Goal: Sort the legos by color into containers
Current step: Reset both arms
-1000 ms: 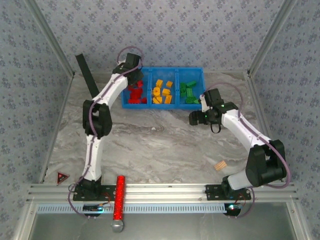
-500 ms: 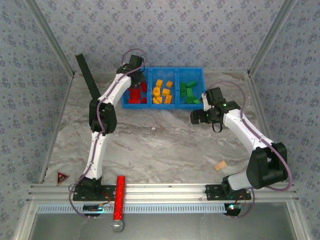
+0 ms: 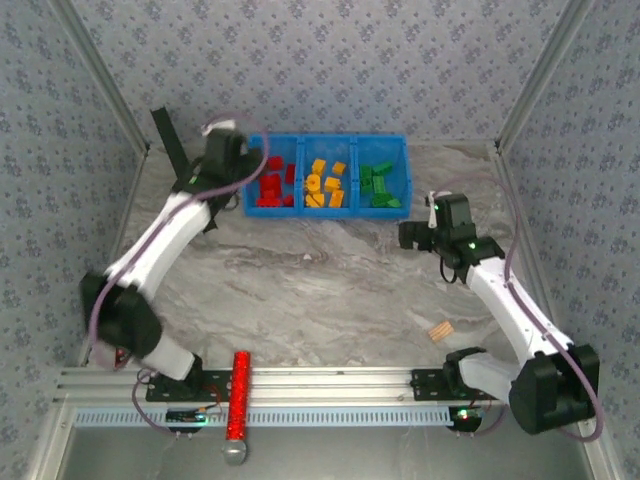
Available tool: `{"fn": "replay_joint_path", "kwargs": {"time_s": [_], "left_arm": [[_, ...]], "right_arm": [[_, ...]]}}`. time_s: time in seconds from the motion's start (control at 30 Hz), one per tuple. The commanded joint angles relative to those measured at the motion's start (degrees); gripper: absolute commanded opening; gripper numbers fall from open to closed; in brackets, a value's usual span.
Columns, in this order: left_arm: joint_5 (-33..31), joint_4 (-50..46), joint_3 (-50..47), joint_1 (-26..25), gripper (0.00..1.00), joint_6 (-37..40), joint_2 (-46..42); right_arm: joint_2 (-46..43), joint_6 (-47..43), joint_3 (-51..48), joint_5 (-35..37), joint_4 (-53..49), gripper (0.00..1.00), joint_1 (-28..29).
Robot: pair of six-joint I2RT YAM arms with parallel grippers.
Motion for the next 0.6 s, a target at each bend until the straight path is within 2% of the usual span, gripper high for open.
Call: {"fn": "replay_joint_path", "kwargs": {"time_s": [0.0, 0.13, 0.27, 0.4, 0.43, 0.47, 0.57], "left_arm": [[-5.9, 20.2, -23.3, 3.8, 0.88, 12.8, -10.5], [-6.9, 34.8, -43.9, 8.5, 0.99, 14.7, -21.8], [-5.1, 40.2, -52.5, 13.9, 0.99, 15.0, -23.0], [0.6, 57.8, -59.5, 19.3, 0.99, 13.3, -17.6], [1.2, 61.5, -59.5, 20.1, 0.99, 13.7, -14.6], [1.2, 63.5, -58.9, 20.4, 0.99, 14.5, -11.9], [7.3, 68.0, -57.4, 22.2, 0.99, 14.0, -3.3]], "right_arm": [[-3.3, -3.4, -8.7, 5.2, 14.8, 1.0, -2.1], [-6.8, -4.8, -18.3, 5.1, 29.1, 1.0, -5.4], [-4.5, -5.4, -24.1, 4.2, 39.6, 1.0, -9.1], [1.9, -7.0, -30.1, 3.7, 52.5, 1.0, -10.8], [2.2, -7.1, -29.1, 3.9, 50.4, 1.0, -11.0], [2.8, -8.1, -29.4, 2.7, 52.6, 1.0, -11.4], [7.2, -9.8, -31.2, 2.2, 63.7, 1.0, -12.9]]}}
